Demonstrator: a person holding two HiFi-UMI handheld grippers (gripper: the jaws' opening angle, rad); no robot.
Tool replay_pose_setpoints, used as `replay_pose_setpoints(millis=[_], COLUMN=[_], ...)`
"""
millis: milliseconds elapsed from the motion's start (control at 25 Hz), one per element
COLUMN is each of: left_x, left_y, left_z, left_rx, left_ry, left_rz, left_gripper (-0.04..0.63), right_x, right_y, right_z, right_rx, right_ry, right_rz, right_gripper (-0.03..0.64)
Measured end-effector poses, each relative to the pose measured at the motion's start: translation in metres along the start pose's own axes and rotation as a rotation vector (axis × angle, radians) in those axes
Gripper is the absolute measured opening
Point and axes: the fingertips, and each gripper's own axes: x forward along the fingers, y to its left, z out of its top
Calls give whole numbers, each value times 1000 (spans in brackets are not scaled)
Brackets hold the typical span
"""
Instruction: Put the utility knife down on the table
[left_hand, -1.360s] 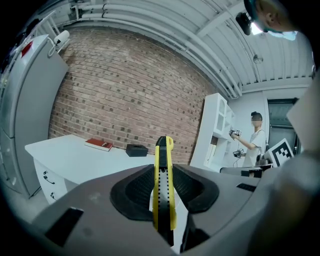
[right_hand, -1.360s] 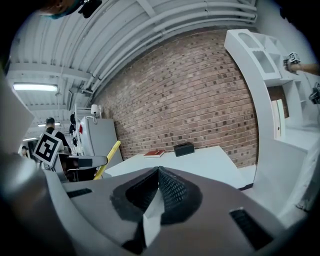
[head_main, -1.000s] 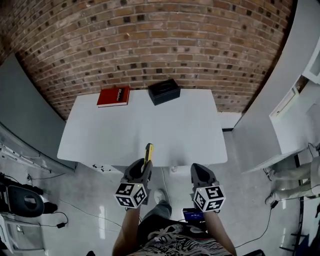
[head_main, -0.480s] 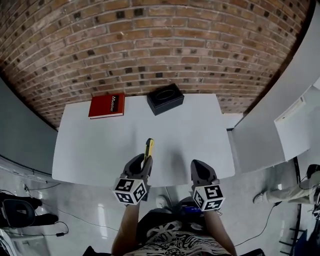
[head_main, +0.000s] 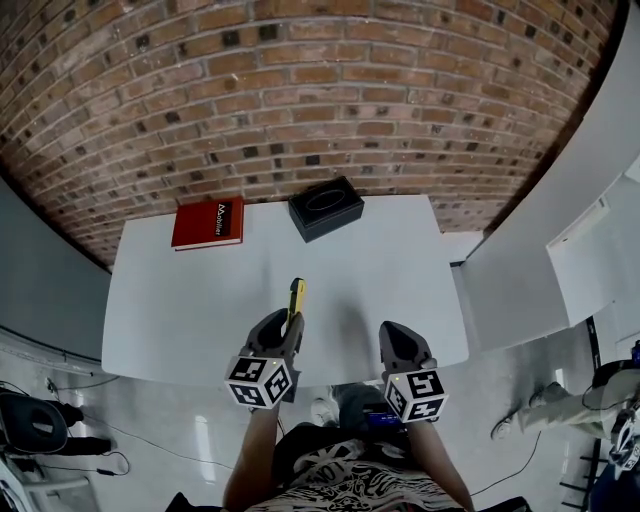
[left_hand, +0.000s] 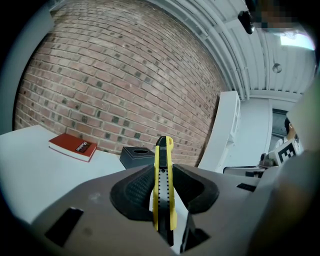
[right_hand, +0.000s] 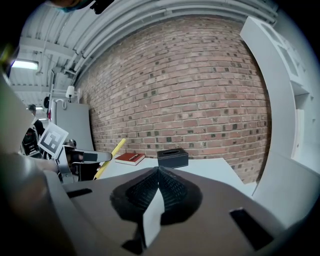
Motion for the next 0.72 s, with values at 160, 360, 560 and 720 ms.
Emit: replay_pose_setpoints(millis=[160, 360, 560, 720], left_x=[10, 22, 31, 36], left_y=[-2, -2, 1, 5], left_z=[-3, -11, -23, -37], left_rx=[5, 18, 10, -17], left_ry=[16, 51, 81, 118], left_rz=[-6, -6, 4, 14], left_gripper=[120, 120, 120, 120], right_x=[5, 17, 28, 35], right_y=[-10, -22, -25, -30], right_z=[1, -7, -17, -25], right_rx=[7, 26, 35, 48], right_ry=[0, 19, 49, 82], right_rz=[-6, -8, 17, 25], right_gripper=[0, 0, 0, 0])
